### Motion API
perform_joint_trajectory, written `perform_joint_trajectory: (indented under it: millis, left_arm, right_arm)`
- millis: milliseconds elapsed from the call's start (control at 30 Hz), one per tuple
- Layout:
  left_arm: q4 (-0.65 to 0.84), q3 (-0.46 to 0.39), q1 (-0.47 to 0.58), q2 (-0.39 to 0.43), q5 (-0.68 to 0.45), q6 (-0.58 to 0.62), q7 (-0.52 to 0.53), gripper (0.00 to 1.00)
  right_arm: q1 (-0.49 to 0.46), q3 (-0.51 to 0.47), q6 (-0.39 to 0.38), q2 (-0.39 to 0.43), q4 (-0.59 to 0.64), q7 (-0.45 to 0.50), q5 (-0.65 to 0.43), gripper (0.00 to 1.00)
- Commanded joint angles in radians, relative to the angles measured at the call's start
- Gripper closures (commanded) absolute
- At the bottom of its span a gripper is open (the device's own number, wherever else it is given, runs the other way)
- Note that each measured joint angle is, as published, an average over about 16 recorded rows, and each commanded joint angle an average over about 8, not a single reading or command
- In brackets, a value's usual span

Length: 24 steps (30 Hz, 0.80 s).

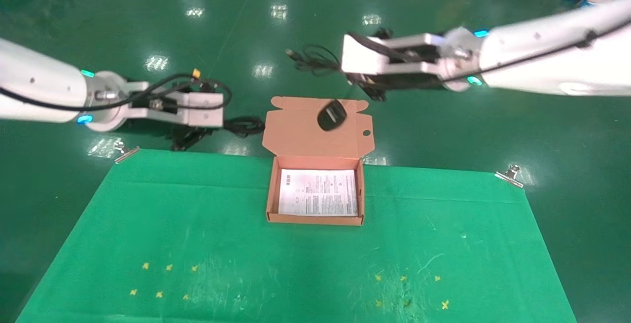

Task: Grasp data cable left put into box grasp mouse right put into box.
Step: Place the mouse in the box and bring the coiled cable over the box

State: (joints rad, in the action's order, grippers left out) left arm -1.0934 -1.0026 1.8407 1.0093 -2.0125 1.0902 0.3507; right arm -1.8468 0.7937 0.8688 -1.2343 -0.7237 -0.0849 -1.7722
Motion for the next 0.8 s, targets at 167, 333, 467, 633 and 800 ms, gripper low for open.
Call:
perform_joint_trajectory:
  millis: [167, 333, 467, 633, 800]
  left_arm:
    - [-0.007, 0.010, 0.030, 0.016, -0.024, -0.023, 0.020, 1.00]
    - [-0.022, 0.013, 0.040, 0.009, -0.027, -0.020, 0.018, 1.00]
    - [-0.031, 0.009, 0.045, 0.005, -0.038, -0.016, 0.015, 1.00]
    - [-0.034, 0.002, 0.039, -0.001, -0.050, -0.008, 0.020, 1.00]
    - [-0.039, -0.008, 0.025, -0.015, -0.065, 0.005, 0.035, 1.00]
  right_arm:
    - [-0.066, -0.023, -0.026, -0.082, 0.138, -0.106, 0.047, 1.00]
    - [-0.099, -0.032, -0.012, -0.101, 0.195, -0.169, 0.075, 1.00]
    - [-0.107, -0.032, -0.005, -0.105, 0.208, -0.191, 0.085, 1.00]
    - [-0.096, -0.027, -0.008, -0.105, 0.198, -0.199, 0.092, 1.00]
    - [-0.072, -0.015, -0.017, -0.105, 0.187, -0.190, 0.093, 1.00]
